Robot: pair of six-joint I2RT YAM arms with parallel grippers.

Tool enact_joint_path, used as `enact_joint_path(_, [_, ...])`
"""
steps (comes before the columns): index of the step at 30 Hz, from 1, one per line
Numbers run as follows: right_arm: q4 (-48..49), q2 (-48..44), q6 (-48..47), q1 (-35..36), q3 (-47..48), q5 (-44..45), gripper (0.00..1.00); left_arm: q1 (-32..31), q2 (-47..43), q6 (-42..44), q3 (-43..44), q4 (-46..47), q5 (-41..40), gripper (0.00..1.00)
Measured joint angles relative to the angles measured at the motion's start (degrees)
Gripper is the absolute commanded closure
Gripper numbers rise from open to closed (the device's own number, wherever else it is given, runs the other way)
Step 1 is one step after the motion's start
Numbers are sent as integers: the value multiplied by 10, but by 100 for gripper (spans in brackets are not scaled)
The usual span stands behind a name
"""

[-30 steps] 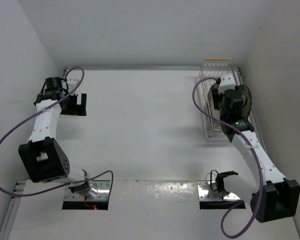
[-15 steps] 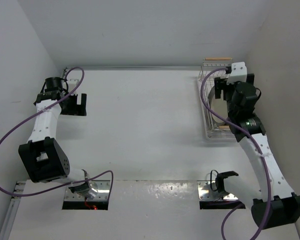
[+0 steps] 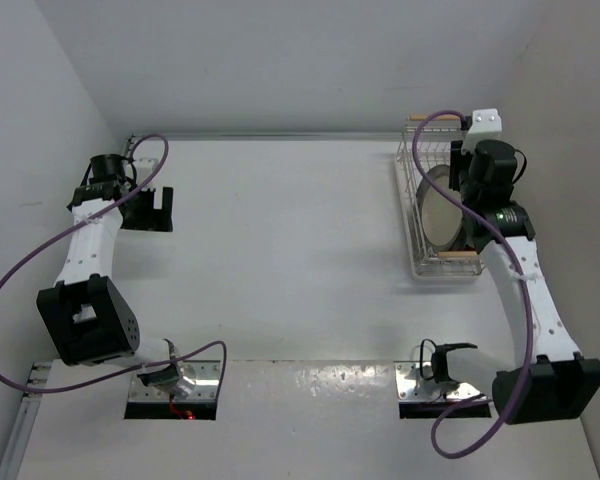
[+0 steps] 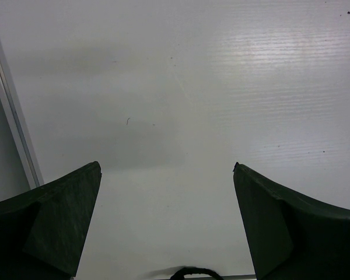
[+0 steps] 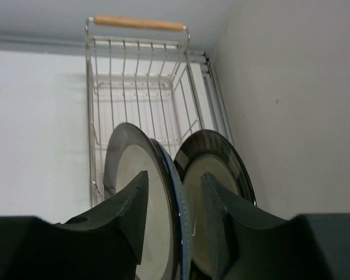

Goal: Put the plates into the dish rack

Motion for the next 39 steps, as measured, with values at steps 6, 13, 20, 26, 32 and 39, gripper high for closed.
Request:
enact_joint_path(6, [-37, -3, 53, -25, -9, -33, 1, 0, -13, 0, -5, 0, -8, 0])
enact_joint_path(13, [-31, -183, 111, -28, -125, -106, 1, 0, -22, 5, -32, 8, -35, 0])
enact_joint_path(20, [-77, -437, 206, -28, -318, -142, 1, -9, -24, 7, -89, 11, -41, 0])
enact_joint_path(26, [-207, -541, 304, -28, -379, -157, 1, -39, -26, 20, -110, 21, -44, 0])
enact_joint_path(32, [-261, -567, 351, -28, -380, -149, 1, -67, -26, 31, -153, 23, -50, 0])
enact_joint_path(39, [-299, -558, 393, -28, -370, -119, 1, -86, -26, 32, -154, 31, -49, 0])
